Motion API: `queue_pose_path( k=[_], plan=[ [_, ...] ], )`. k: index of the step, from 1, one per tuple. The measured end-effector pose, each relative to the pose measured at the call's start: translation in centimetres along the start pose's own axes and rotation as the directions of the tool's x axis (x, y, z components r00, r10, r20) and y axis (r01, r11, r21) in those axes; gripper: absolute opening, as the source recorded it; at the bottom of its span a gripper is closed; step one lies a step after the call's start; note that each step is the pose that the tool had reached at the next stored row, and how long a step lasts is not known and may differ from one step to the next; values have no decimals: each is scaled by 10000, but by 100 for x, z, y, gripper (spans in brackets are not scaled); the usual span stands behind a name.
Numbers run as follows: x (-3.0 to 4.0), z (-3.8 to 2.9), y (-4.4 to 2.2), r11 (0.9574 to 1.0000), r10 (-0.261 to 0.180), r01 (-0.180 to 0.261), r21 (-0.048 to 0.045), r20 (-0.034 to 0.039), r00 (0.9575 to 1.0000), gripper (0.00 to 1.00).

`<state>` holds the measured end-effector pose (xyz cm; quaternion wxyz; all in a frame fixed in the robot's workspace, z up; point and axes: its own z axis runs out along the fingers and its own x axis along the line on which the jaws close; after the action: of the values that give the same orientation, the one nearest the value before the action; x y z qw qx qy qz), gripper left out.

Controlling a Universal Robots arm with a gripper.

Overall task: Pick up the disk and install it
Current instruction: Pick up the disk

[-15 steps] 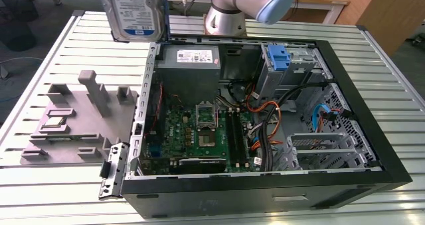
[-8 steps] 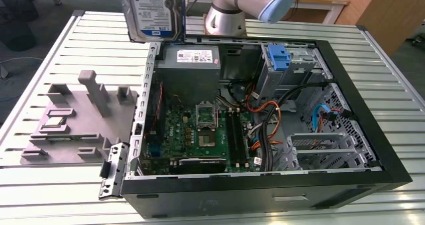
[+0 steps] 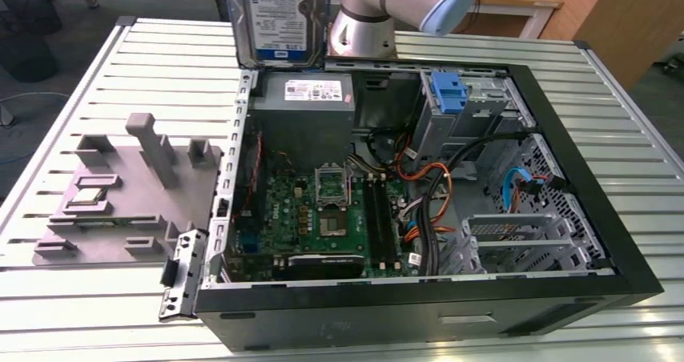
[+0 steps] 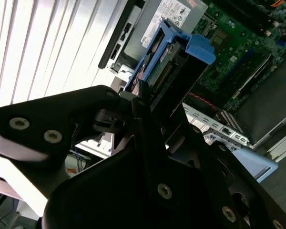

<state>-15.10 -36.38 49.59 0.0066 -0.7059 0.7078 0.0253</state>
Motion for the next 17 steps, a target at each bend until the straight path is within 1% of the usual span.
queue_pose_path(
  k=[5, 7, 9, 11, 17],
  plan=[
    [0, -4, -182, 10000, 0, 0, 0, 0, 10000, 35],
    [0, -6, -241, 10000, -1, 1, 0, 0, 10000, 35],
    [-1, -7, -286, 10000, 0, 0, -1, 0, 10000, 35],
    [0, -8, -298, 10000, -1, 1, -1, -1, 10000, 35],
    [0, -7, -299, 10000, 0, 0, 0, 0, 10000, 35]
  ],
)
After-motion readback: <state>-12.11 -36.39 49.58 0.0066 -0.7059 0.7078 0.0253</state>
